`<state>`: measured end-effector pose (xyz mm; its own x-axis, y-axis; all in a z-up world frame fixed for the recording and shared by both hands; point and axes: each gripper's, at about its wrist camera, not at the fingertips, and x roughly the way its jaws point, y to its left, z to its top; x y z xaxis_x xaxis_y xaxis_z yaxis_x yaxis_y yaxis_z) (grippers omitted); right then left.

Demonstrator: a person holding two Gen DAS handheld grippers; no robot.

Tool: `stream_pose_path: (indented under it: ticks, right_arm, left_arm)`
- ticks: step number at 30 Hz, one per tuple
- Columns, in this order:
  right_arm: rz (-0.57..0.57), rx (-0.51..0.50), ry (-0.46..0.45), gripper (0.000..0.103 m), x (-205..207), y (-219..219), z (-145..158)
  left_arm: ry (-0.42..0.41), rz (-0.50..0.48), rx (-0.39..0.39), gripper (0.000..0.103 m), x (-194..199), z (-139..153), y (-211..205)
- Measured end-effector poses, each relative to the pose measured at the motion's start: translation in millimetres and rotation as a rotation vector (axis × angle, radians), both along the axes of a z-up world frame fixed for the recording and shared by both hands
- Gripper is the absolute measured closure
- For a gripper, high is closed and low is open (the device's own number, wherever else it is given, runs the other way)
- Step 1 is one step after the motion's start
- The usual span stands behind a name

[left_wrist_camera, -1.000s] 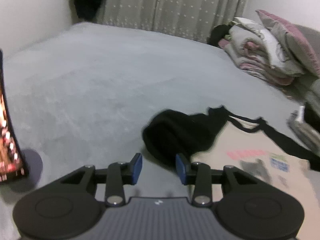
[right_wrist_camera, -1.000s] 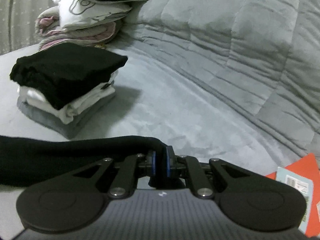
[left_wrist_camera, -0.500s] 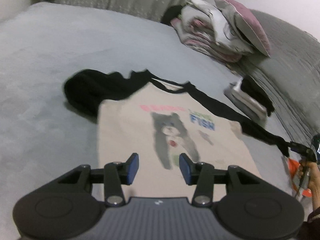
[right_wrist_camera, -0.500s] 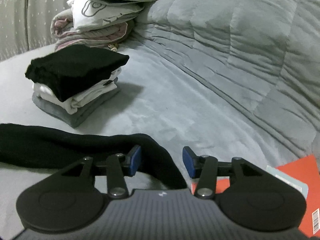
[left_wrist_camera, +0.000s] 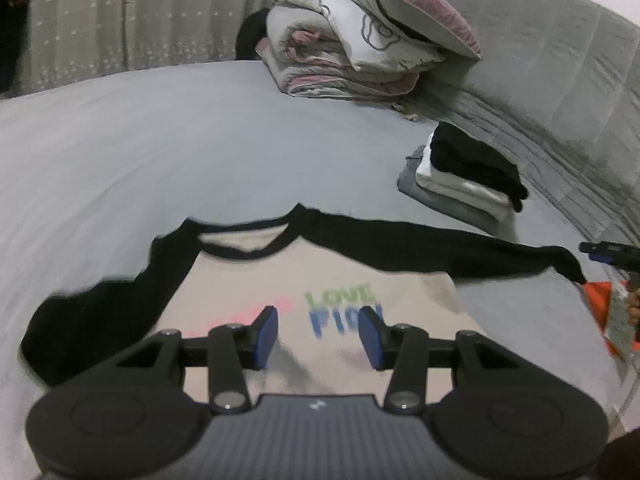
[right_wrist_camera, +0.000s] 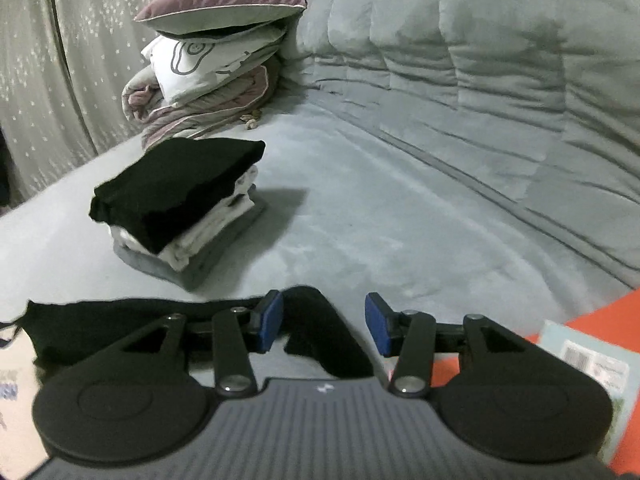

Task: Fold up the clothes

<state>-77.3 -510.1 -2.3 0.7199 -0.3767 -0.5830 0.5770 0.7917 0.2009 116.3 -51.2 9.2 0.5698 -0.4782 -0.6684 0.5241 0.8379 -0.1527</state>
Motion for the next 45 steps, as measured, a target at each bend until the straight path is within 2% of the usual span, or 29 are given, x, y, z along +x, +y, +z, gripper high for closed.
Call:
stream_pose_path:
  ticks: [4, 8, 11, 13, 18, 24, 25, 26, 28, 30, 33, 34, 37, 39, 41, 45]
  right_arm:
    - [0.09, -0.008, 0.027, 0.053, 8.8, -7.2, 6.1]
    - [0.125, -0.009, 0.075, 0.053, 16.8, -19.0, 5.7]
    - [0.14, -0.002, 0.099, 0.053, 19.5, -31.4, 5.5]
    - [0.147, 0.003, 0.111, 0.053, 19.8, -39.9, 5.6]
    - [0.188, 0.029, 0.156, 0.053, 21.7, -54.7, 0.7]
    - [0.308, 0.17, 0.16, 0.053, 22.8, -53.2, -16.2]
    - [0.306, 0.172, 0.164, 0.056, 23.4, -51.8, -18.5]
    - [0.304, 0.174, 0.17, 0.073, 24.0, -50.5, -20.7]
    - [0.285, 0.154, 0.187, 0.093, 26.3, -48.7, -23.9]
    - [0.268, 0.131, 0.167, 0.093, 25.9, -44.2, -21.2]
    - [0.333, 0.059, 0.179, 0.093, 23.8, -19.3, -18.2]
    - [0.362, 0.055, 0.196, 0.085, 22.5, -11.3, -19.0]
    - [0.452, 0.071, 0.227, 0.081, 16.6, 6.3, -21.3]
    - [0.474, 0.109, 0.213, 0.077, 8.5, 6.4, -19.4]
    - [0.433, 0.12, 0.164, 0.067, 0.4, -3.3, -12.9]
    - [0.34, 0.149, 0.078, 0.063, -13.6, -25.9, -2.4]
  left_arm:
    - [0.008, -0.003, 0.005, 0.057, 47.2, -16.0, -28.0]
    - [0.022, 0.005, 0.001, 0.057, 87.6, -36.3, -53.1]
    - [0.002, 0.002, 0.035, 0.06, 108.7, -51.0, -72.1]
    - [-0.026, -0.011, 0.044, 0.06, 117.4, -58.0, -82.2]
    - [-0.031, -0.02, 0.028, 0.059, 135.3, -71.7, -97.8]
    - [-0.026, -0.035, 0.0, 0.06, 146.8, -82.3, -107.1]
    - [-0.025, -0.038, 0.002, 0.059, 148.2, -84.0, -109.1]
    - [-0.022, -0.038, 0.005, 0.06, 150.3, -86.2, -111.5]
    - [-0.022, -0.033, 0.005, 0.06, 153.1, -89.0, -114.9]
    - [-0.022, -0.026, -0.002, 0.06, 154.4, -90.3, -115.7]
    - [-0.019, -0.022, -0.015, 0.06, 155.6, -90.9, -114.6]
    - [-0.017, -0.023, -0.018, 0.06, 156.1, -91.0, -114.1]
    - [-0.015, -0.026, -0.024, 0.06, 156.9, -90.7, -112.3]
    - [-0.014, -0.026, -0.027, 0.06, 157.5, -90.3, -111.6]
    - [-0.014, -0.025, -0.032, 0.06, 158.7, -89.7, -110.7]
    - [0.0, -0.016, -0.055, 0.06, 163.1, -89.6, -110.4]
